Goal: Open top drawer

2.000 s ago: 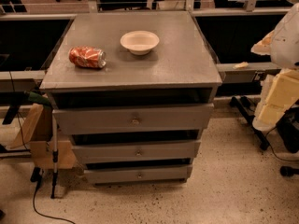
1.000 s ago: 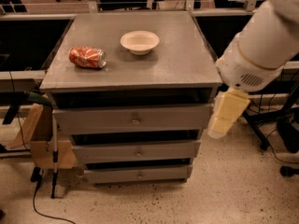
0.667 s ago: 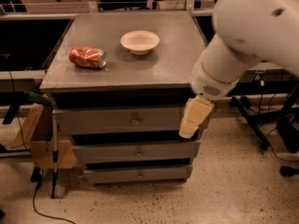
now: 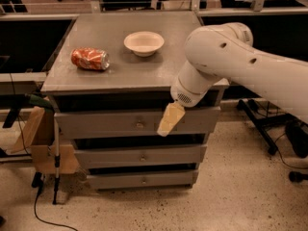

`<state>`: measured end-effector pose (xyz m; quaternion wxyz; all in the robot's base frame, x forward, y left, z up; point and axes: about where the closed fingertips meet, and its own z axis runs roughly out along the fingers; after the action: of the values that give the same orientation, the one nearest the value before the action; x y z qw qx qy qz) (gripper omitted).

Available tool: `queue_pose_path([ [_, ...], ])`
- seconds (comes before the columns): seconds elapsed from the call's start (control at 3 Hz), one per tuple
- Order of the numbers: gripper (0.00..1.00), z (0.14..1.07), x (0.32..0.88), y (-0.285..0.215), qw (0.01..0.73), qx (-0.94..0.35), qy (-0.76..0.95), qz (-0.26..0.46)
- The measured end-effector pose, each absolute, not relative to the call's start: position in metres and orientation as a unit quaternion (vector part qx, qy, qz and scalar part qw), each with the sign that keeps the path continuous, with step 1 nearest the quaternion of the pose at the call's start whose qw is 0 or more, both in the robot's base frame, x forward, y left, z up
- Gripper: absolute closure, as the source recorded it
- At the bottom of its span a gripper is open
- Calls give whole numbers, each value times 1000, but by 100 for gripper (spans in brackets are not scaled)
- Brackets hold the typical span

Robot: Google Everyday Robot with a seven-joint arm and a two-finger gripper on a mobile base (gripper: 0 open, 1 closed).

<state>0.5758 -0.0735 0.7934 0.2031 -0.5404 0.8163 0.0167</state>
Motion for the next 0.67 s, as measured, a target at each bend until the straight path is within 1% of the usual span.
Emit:
queue_pose_path([
  [0.33,0,789,576,-73,200,-534,821,23],
  [0.67,0,782,573,-82,191,-524,830,29],
])
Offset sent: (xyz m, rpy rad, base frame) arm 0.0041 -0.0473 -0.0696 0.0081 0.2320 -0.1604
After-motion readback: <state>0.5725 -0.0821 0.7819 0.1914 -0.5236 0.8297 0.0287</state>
